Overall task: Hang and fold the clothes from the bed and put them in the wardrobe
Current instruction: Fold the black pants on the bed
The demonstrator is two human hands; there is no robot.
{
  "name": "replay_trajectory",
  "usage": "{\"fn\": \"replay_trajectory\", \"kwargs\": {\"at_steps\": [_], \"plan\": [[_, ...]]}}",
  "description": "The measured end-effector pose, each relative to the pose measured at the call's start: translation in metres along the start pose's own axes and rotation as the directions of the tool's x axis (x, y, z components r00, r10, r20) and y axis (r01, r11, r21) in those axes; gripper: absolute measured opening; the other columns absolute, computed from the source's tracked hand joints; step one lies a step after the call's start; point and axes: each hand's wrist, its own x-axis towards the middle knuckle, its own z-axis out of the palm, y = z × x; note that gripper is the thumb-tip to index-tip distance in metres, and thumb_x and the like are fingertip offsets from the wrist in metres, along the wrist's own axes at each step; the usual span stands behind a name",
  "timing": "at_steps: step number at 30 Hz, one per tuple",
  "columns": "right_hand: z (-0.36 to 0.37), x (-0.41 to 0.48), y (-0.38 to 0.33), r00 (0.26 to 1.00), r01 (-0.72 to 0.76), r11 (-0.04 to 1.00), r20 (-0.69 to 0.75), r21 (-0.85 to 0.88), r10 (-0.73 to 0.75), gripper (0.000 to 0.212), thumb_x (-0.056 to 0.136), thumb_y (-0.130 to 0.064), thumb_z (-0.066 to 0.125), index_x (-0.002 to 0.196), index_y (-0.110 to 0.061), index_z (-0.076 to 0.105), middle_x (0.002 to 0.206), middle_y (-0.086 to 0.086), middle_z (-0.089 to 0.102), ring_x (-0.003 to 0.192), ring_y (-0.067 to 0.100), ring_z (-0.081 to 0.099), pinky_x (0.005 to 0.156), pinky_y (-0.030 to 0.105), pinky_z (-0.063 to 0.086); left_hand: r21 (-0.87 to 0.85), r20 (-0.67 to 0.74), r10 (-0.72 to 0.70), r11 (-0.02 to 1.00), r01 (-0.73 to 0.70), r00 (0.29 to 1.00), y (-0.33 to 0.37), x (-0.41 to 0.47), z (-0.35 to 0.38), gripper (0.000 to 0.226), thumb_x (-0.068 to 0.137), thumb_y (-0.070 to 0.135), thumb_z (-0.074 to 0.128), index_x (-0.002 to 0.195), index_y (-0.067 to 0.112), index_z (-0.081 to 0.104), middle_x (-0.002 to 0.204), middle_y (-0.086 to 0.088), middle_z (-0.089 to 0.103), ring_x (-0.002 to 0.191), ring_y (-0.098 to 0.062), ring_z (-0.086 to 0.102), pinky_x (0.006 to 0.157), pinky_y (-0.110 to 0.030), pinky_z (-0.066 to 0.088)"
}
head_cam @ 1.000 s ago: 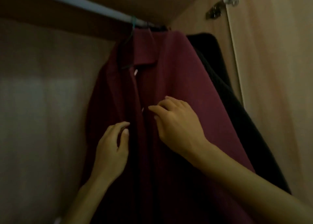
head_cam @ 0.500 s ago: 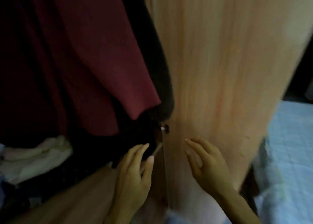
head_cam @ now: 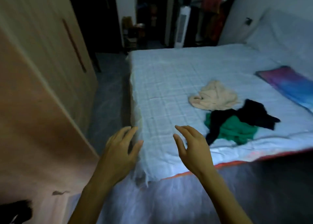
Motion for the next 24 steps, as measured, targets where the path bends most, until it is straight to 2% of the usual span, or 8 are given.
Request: {"fn": "replay_trajectory", "kwargs": {"at_steps": [2,5,7,10,14,17,21,24], "plan": [[-0.029,-0.005,0.039,0.995,-0.078,0.997,-0.057,-0.006,0.077,0.040,0.094,-0.042,0.044,0.117,-0.015,0.065,0.109,0.002,0.066,0.091,0.020,0.063,0.080,0.038,0.051,-0.041,0.050,0.088,0.995,-0.086,0.995,0.034,0.024,0.035,0.059,0.088,0.051,0.039,0.125,0.010,0.058,0.122,-0.011,0.060,0.111,-0.028,0.058,0.096,-0.037,0.043],[-0.064,-0.016,0.086,0.974,-0.186,0.982,-0.136,-0.029,0.181,0.041,0.094,-0.040,0.044,0.118,-0.014,0.065,0.110,0.002,0.066,0.099,0.017,0.060,0.086,0.031,0.049,-0.099,0.146,0.202,0.977,-0.189,0.968,0.078,0.057,0.079,0.062,0.091,0.059,0.035,0.127,0.012,0.056,0.124,-0.009,0.059,0.112,-0.026,0.057,0.096,-0.042,0.047],[-0.081,-0.024,0.113,0.952,-0.259,0.965,-0.177,-0.037,0.249,0.040,0.094,-0.040,0.044,0.119,-0.016,0.064,0.113,0.001,0.065,0.102,0.017,0.060,0.085,0.031,0.050,-0.142,0.203,0.258,0.962,-0.232,0.945,0.102,0.075,0.106,0.062,0.092,0.060,0.032,0.128,0.014,0.054,0.125,-0.007,0.058,0.113,-0.025,0.056,0.096,-0.044,0.046],[-0.096,-0.034,0.147,0.920,-0.342,0.938,-0.220,-0.047,0.325,0.039,0.094,-0.039,0.046,0.119,-0.016,0.064,0.113,0.002,0.066,0.097,0.020,0.062,0.084,0.034,0.052,-0.202,0.286,0.345,0.934,-0.296,0.894,0.133,0.098,0.147,0.059,0.093,0.058,0.031,0.131,0.017,0.051,0.126,-0.005,0.055,0.113,-0.025,0.055,0.094,-0.045,0.046],[-0.110,-0.033,0.192,0.870,-0.446,0.891,-0.275,-0.083,0.409,0.035,0.093,-0.036,0.051,0.119,-0.016,0.064,0.113,0.003,0.066,0.098,0.022,0.063,0.085,0.038,0.052,-0.270,0.355,0.415,0.903,-0.333,0.837,0.165,0.138,0.200,0.056,0.093,0.055,0.032,0.133,0.018,0.048,0.128,-0.004,0.054,0.114,-0.024,0.054,0.094,-0.047,0.045],[-0.124,-0.013,0.229,0.838,-0.509,0.849,-0.311,-0.144,0.449,0.035,0.093,-0.036,0.051,0.118,-0.016,0.065,0.114,0.002,0.067,0.098,0.021,0.064,0.085,0.036,0.052,-0.310,0.375,0.456,0.882,-0.355,0.807,0.191,0.178,0.241,0.061,0.093,0.057,0.029,0.132,0.014,0.050,0.126,-0.006,0.055,0.112,-0.025,0.055,0.092,-0.048,0.046],[-0.141,0.033,0.283,0.845,-0.526,0.824,-0.243,-0.212,0.477,0.043,0.094,-0.042,0.044,0.119,-0.015,0.065,0.114,0.002,0.066,0.103,0.020,0.062,0.086,0.037,0.052,-0.372,0.383,0.454,0.873,-0.316,0.804,0.217,0.236,0.286,0.060,0.092,0.054,0.031,0.134,0.015,0.048,0.130,-0.006,0.052,0.116,-0.024,0.052,0.096,-0.046,0.044],[-0.155,0.079,0.321,0.854,-0.515,0.821,-0.230,-0.247,0.467,0.042,0.093,-0.042,0.044,0.119,-0.015,0.064,0.112,0.001,0.066,0.097,0.018,0.062,0.086,0.029,0.049,-0.406,0.398,0.438,0.872,-0.273,0.806,0.230,0.284,0.312,0.061,0.091,0.053,0.031,0.135,0.014,0.048,0.131,-0.006,0.052,0.117,-0.021,0.051,0.097,-0.043,0.044]]}}
